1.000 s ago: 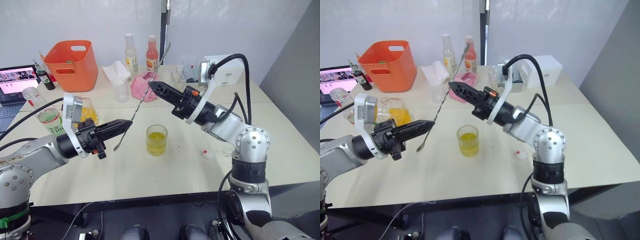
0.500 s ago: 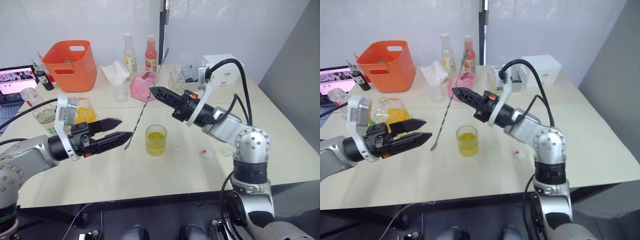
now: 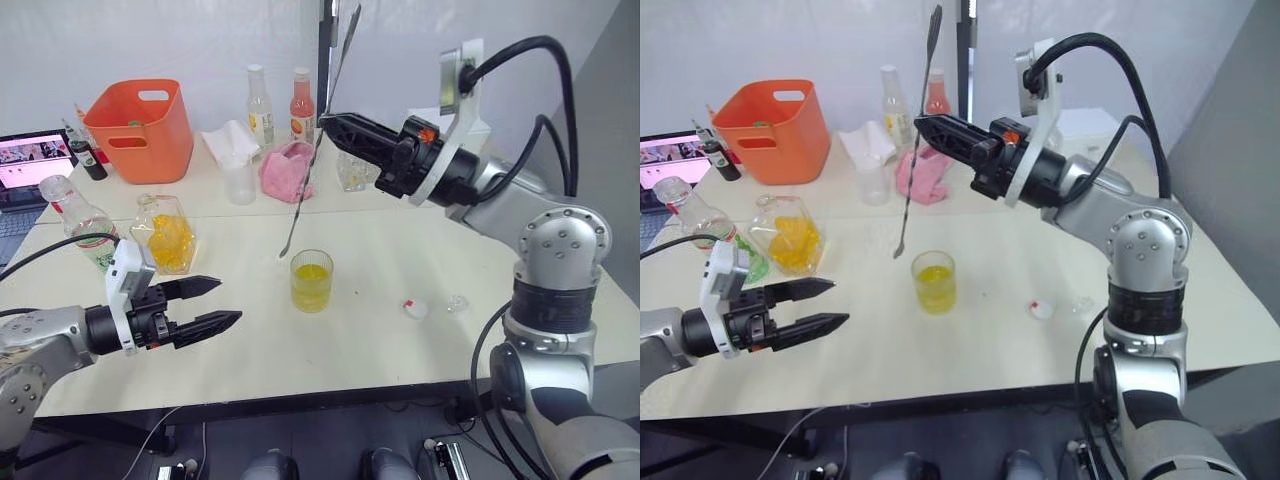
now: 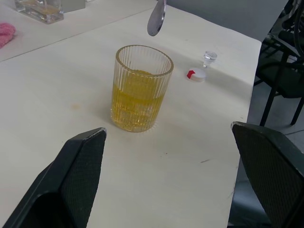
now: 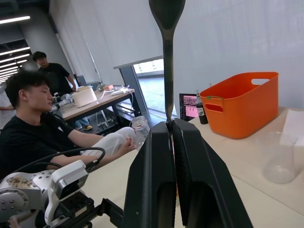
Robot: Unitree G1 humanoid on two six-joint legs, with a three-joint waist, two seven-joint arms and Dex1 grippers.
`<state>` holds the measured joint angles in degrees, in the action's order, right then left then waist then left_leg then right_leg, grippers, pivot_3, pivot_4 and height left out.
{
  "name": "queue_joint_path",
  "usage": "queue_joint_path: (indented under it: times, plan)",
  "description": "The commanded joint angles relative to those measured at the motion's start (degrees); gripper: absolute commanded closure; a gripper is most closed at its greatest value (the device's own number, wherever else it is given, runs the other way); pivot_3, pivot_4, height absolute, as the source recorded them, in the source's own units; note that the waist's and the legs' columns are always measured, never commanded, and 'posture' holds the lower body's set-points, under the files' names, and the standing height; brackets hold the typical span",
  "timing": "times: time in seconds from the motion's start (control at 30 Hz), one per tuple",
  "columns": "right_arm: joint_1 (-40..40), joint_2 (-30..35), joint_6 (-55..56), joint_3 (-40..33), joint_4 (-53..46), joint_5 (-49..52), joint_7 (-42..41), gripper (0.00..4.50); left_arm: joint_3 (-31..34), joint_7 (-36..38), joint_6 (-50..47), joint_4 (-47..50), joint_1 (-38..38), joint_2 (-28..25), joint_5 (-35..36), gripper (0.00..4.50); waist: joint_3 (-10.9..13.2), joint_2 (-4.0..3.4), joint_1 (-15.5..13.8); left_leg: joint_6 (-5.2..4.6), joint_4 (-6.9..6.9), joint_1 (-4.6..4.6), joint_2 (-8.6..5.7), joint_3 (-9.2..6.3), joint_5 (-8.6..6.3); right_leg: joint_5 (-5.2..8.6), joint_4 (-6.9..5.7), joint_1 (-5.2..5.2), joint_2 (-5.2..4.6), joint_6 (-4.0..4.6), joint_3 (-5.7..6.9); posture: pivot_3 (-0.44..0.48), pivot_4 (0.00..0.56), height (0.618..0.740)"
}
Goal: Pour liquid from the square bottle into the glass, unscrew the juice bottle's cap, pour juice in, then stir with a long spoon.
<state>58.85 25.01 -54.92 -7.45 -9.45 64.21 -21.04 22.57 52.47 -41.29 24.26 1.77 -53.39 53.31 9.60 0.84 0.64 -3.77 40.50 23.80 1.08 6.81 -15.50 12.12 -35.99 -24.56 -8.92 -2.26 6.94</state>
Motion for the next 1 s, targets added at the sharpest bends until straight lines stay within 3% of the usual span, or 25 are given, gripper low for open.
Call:
queue_joint_path:
  times: [0.03, 0.2, 0.43, 0.67, 1.0]
  plan:
    - [1.3, 1.4, 1.3, 0.1, -1.9, -2.4, -2.1, 4.50, -0.3, 0.6, 2.8, 1.9, 0.9, 0.9, -1.7, 0.04, 0.0, 0.00, 0.0, 0.00, 0.00, 0.00, 0.00, 0.00, 0.00, 0.00, 0.00, 0.00, 0.00, 0.00, 0.00, 0.000, 0.150, 0.713]
    - [-2.1, 1.4, 4.1, 4.2, -3.9, -9.4, -5.4, 4.50, -0.9, 1.2, 7.0, 1.5, 1.9, 3.8, -4.1, 0.04, 0.0, 0.01, 0.1, 0.00, -0.01, 0.00, 0.02, 0.00, 0.00, 0.00, -0.01, 0.00, 0.01, 0.00, 0.00, 0.000, 0.150, 0.713]
    - [-6.1, -0.1, 9.8, 9.7, -3.7, -18.7, -10.0, 4.50, -1.2, 2.2, 7.3, 1.0, 1.8, 3.7, -5.6, 0.04, 0.0, 0.01, 0.0, -0.01, 0.00, 0.00, 0.00, 0.01, 0.00, 0.00, 0.00, 0.00, -0.01, 0.00, 0.00, 0.000, 0.150, 0.713]
    - [-5.6, -3.7, 14.7, 10.8, 0.7, -25.5, -10.7, 4.50, -1.7, 1.9, 7.2, 1.4, 2.1, 4.3, -6.2, 0.04, 0.0, 0.01, 0.1, -0.01, -0.01, 0.00, 0.01, 0.01, 0.01, 0.00, 0.00, 0.00, 0.00, 0.00, 0.00, 0.000, 0.150, 0.713]
    - [-8.2, 0.6, 12.4, 11.2, -2.3, -28.8, -16.7, 4.50, -1.8, 1.9, 6.9, 1.5, 2.3, 4.5, -6.0, 0.04, 0.0, 0.01, 0.0, 0.00, -0.01, 0.00, 0.01, 0.00, 0.01, 0.00, 0.01, 0.01, 0.01, 0.00, 0.01, 0.000, 0.150, 0.713]
